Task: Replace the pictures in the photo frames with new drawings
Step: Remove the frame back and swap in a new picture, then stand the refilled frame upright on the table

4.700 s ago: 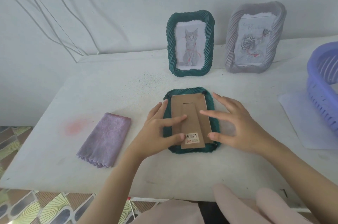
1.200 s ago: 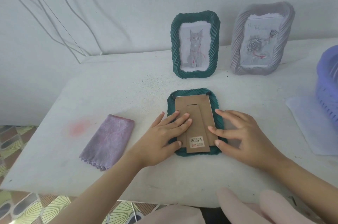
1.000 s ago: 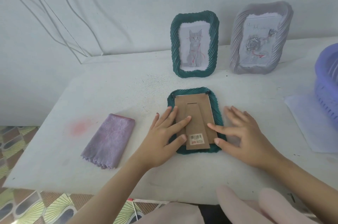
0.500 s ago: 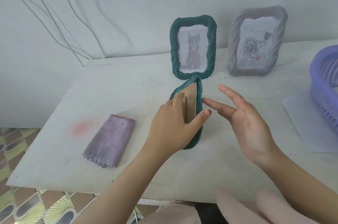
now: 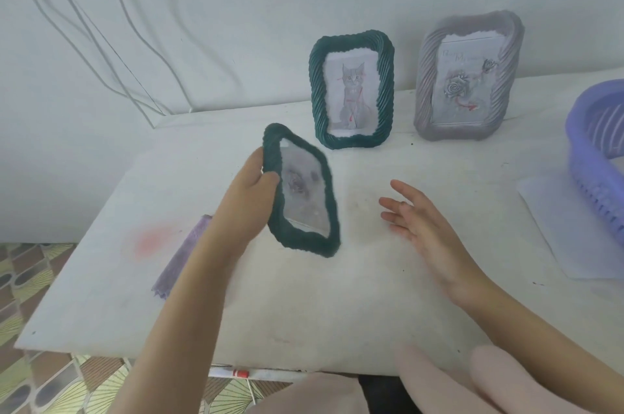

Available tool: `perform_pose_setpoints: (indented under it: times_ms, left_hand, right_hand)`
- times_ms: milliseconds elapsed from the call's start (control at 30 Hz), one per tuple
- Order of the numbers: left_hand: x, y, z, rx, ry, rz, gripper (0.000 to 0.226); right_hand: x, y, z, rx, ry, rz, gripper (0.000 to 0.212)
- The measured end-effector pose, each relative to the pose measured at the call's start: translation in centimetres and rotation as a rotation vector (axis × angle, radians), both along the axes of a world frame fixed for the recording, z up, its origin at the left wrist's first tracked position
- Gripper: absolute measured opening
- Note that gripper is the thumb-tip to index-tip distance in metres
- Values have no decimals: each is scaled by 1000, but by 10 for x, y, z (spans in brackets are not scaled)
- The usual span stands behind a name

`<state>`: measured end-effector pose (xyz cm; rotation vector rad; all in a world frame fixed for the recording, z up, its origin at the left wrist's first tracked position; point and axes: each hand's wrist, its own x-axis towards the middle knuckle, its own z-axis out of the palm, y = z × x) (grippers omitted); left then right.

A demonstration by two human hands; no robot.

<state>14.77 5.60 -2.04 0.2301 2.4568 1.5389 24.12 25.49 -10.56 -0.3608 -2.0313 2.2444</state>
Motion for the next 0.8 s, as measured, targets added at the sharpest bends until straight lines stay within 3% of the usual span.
perform_pose_setpoints:
  times_ms: [167, 267, 367, 633, 800]
  left_hand:
    - [10, 7, -32, 386, -241, -18, 44]
    - [15, 15, -53, 450, -279, -34, 44]
    - [20, 17, -68, 309, -187, 9, 45]
    - [27, 6, -90, -323, 232, -63, 46]
    - [30, 4, -99, -377, 264, -105, 43]
  right_hand:
    - [0, -3, 2, -7, 31, -42, 35]
    - [2, 2, 1, 56, 29, -106, 43]
    - [6, 9, -3, 168, 32, -126, 47]
    - [8, 19, -15, 867, 107, -138, 47]
    - [9, 20, -23, 978, 149, -145, 40]
